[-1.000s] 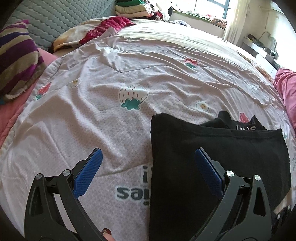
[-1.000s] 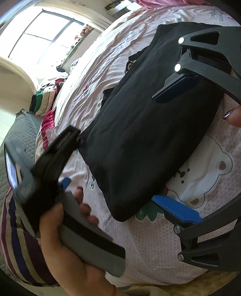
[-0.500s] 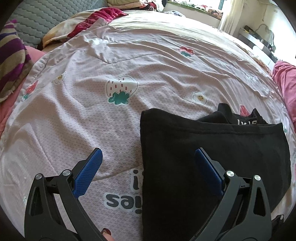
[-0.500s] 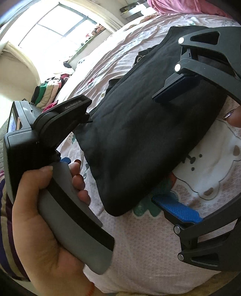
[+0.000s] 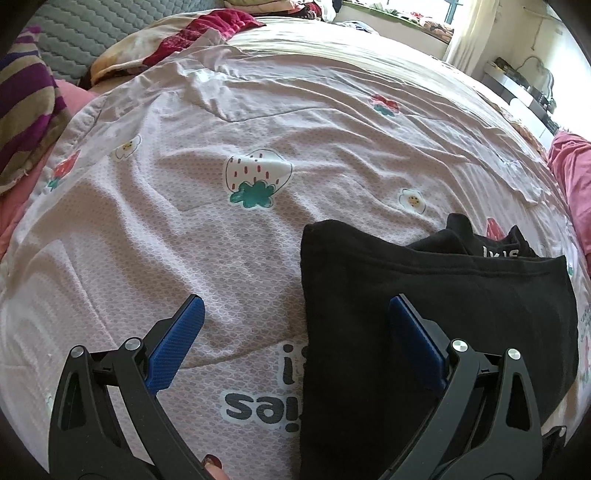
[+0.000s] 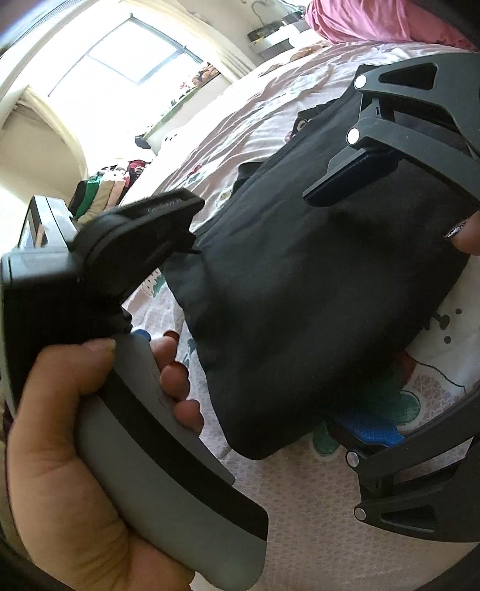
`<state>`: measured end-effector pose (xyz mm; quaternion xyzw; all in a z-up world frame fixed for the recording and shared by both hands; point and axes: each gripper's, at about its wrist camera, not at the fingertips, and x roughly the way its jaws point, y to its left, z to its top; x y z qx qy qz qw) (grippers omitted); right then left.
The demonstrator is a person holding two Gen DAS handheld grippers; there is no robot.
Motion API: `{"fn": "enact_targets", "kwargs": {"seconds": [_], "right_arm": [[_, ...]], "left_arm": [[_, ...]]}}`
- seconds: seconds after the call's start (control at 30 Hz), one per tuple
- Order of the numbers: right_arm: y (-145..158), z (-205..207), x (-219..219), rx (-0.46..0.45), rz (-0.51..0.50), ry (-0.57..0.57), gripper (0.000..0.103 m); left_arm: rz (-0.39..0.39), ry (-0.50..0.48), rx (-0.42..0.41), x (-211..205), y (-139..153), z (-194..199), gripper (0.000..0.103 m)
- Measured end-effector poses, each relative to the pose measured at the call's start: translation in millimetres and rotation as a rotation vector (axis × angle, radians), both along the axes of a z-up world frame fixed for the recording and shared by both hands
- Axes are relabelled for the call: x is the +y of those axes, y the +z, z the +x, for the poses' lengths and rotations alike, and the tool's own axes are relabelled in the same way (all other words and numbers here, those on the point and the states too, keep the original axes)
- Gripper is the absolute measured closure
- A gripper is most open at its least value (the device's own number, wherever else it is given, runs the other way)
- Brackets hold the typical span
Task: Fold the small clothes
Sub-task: 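Close the right gripper on the side edge of the folded shirt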
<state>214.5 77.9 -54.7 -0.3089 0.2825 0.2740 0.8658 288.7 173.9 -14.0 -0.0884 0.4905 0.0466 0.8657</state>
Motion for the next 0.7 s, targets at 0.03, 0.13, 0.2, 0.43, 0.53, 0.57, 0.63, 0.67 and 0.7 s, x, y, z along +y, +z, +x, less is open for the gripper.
{"fn": "enact_targets", "kwargs": {"seconds": [0.03,0.13,0.2,0.43,0.53,0.57,0.63,0.67,0.7], "right_arm": [[1.8,-0.1,0.2,-0.007,0.014,-0.001,0.010],[9.2,-2.0,-7.2,-0.004,0.065,0.010,0.033],[14.6,-2.2,-14.4,-0.001,0.101,0.008,0.048],[28.6,10.3,-37.0,0.115,0.245,-0.008,0.093],[36.5,13.2,-45.4,0.141,0.290,-0.023,0.095],[38.6,14.8,-47.9,0.149,0.304,-0.027,0.095],[42.8,13.8,-51.4,0.150,0.318,-0.034,0.095],[44.5,13.8,-52.4,0.143,0.319,-0.035,0.095],[49.1,7.8,-51.2,0.137,0.320,-0.035,0.095]], "left_arm": [[-0.003,0.000,0.003,0.4,-0.6,0.1,0.010],[-0.015,-0.002,0.007,1.0,-1.3,0.3,0.010],[-0.030,-0.005,0.008,1.3,-1.5,0.3,0.010],[-0.107,-0.012,0.010,4.2,-1.4,-1.0,0.010],[-0.130,-0.020,0.012,2.6,-2.5,-1.3,0.010],[-0.126,-0.024,0.018,0.8,-4.0,-1.0,0.010],[-0.137,-0.034,0.022,-1.9,-5.8,-0.2,0.010],[-0.163,-0.042,0.019,-3.2,-6.2,-0.5,0.010],[-0.191,-0.049,0.015,-3.9,-6.2,-0.7,0.010]]}}
